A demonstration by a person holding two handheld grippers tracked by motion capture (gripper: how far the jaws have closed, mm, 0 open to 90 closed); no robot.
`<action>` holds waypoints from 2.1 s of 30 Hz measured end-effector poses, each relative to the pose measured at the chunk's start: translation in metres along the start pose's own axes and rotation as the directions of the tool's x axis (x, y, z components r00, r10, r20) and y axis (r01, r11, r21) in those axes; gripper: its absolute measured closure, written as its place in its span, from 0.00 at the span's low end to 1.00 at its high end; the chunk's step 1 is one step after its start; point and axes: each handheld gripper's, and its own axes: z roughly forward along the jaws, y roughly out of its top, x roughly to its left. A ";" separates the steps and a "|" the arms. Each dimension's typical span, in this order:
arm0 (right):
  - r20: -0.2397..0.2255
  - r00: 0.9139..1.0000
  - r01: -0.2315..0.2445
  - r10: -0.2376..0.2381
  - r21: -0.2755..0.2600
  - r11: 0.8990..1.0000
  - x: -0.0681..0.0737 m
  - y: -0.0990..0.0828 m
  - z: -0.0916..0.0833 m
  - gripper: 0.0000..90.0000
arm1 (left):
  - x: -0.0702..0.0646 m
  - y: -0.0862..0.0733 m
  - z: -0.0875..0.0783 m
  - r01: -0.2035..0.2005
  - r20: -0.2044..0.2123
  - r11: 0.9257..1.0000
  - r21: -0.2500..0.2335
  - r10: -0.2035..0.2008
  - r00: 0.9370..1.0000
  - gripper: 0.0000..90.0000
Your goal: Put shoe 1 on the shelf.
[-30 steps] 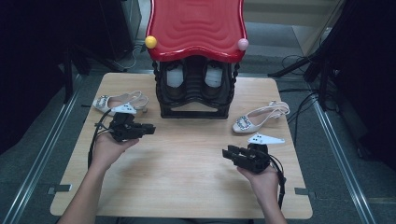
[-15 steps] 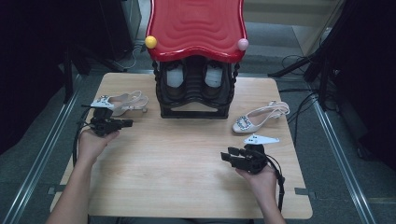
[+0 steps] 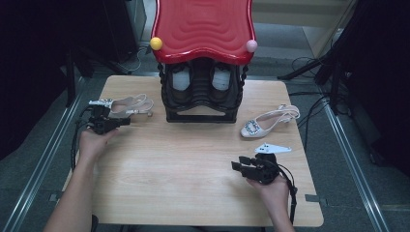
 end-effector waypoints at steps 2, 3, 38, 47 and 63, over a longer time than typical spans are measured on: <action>0.008 1.000 -0.009 0.009 -0.002 1.000 -0.001 -0.003 -0.003 0.63 | 0.004 0.001 0.002 0.012 -0.004 1.000 0.006 -0.012 1.000 0.99; 0.013 1.000 -0.012 0.012 -0.005 1.000 -0.002 -0.004 -0.005 0.62 | 0.007 0.001 0.004 0.018 -0.010 1.000 0.007 -0.017 1.000 0.99; 0.023 0.999 -0.027 0.026 0.016 1.000 -0.006 -0.010 -0.005 0.62 | 0.037 0.003 -0.019 0.134 -0.014 0.990 -0.053 -0.135 0.991 1.00; -0.001 1.000 -0.025 0.025 0.013 1.000 -0.007 -0.003 0.002 0.62 | 0.014 0.026 -0.039 0.095 -0.015 0.994 -0.059 -0.096 0.995 1.00; -0.037 0.999 0.021 -0.019 0.049 0.999 -0.002 0.008 0.020 0.61 | -0.020 0.046 -0.001 0.074 -0.017 0.997 0.008 -0.073 0.997 0.98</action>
